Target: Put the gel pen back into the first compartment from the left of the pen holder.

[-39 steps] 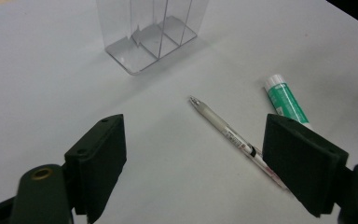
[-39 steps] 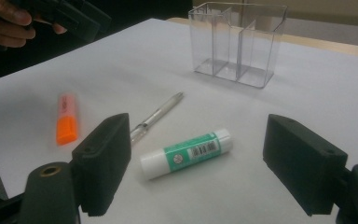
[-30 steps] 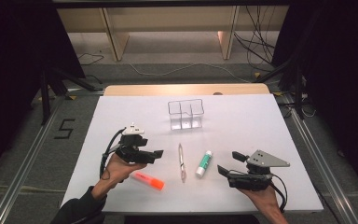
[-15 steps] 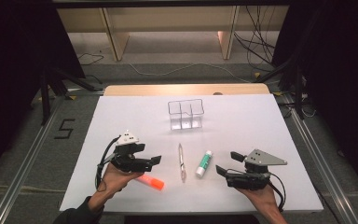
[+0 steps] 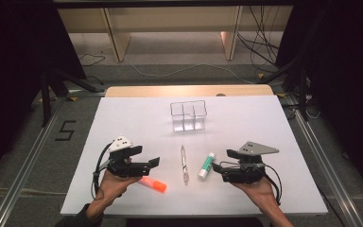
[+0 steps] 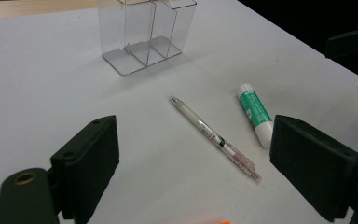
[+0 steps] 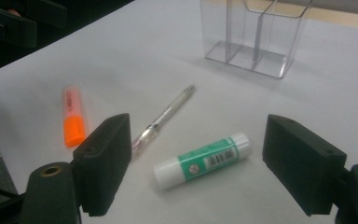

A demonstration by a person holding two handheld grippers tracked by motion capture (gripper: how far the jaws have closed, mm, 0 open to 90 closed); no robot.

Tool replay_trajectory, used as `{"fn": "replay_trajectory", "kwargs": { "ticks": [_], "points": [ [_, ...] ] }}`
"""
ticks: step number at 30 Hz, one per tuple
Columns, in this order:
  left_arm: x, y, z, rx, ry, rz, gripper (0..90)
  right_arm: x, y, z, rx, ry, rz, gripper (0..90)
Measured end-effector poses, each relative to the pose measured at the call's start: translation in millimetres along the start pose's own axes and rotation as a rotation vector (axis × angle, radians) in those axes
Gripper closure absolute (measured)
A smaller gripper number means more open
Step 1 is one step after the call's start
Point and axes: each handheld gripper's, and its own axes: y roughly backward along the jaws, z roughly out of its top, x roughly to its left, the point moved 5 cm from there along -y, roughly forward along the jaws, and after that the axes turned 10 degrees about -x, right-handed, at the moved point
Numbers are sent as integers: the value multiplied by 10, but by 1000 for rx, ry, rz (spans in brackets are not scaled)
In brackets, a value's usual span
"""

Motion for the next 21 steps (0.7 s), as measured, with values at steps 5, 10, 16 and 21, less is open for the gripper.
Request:
{"fn": "replay_trajectory", "kwargs": {
  "ticks": [5, 10, 16, 21],
  "points": [
    [-23, 39, -12, -16, -9, -4, 152, 76, -174, 112, 80, -8, 8, 251],
    [-31, 80, -25, -33, -12, 2, 152, 158, -343, 186, 146, -11, 21, 253],
    [-36, 119, -48, -38, -16, 11, 152, 244, -575, 239, 217, 6, 40, 265],
    [-30, 128, -77, -30, -16, 17, 151, 284, -782, 261, 283, 19, 49, 286]
  ]
}}
